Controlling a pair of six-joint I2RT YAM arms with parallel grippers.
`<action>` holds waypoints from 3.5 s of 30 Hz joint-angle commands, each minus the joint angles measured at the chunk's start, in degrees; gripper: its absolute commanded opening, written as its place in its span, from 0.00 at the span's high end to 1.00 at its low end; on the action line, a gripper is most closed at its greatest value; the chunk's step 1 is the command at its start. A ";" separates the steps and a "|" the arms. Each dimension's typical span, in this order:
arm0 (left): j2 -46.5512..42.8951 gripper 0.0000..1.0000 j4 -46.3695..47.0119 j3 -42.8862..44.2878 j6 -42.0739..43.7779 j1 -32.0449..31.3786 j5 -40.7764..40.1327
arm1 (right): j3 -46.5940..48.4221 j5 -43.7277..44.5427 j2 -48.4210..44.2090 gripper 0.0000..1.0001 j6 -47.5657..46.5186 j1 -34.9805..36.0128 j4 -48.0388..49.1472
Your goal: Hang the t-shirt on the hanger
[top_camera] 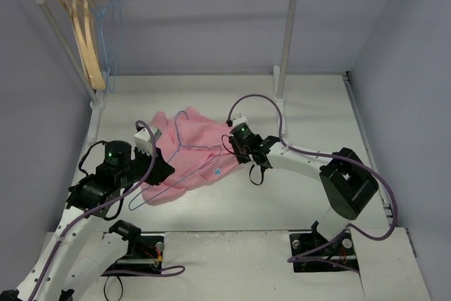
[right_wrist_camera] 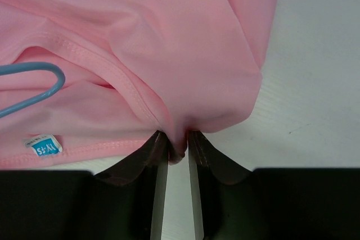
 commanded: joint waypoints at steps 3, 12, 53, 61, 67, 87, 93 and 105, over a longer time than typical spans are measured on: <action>0.19 1.00 7.34 -1.97 -1.06 -0.24 1.72 | -0.81 -0.84 -2.87 0.77 -0.28 -0.76 1.11; 0.10 1.00 9.80 -3.55 -2.21 -0.24 4.88 | -0.82 -0.75 -1.73 0.67 -0.36 -1.73 2.07; 3.86 1.00 43.45 -8.05 -5.21 -16.41 -10.59 | 21.49 -9.54 -6.83 0.98 -4.23 -2.96 -13.21; 10.02 1.00 52.08 -3.48 -4.32 -16.41 -6.99 | 43.20 -7.11 -4.99 0.98 -11.08 -2.96 -21.03; 7.58 1.00 51.99 -3.64 -4.41 -16.50 -6.28 | 45.69 -3.83 -4.36 0.96 -15.13 -4.98 -22.97; 15.48 1.00 81.79 -17.79 -16.62 -16.50 -7.06 | 31.54 -6.59 -10.16 0.43 -13.03 -1.20 -16.30; 14.25 1.00 86.62 -21.13 -18.56 -16.41 -10.93 | 23.72 -2.77 -14.91 0.60 -10.58 -1.47 -12.88; 14.78 1.00 90.49 -24.65 -21.98 -16.50 -12.25 | 17.03 0.31 -16.23 0.57 -5.29 -6.65 -6.02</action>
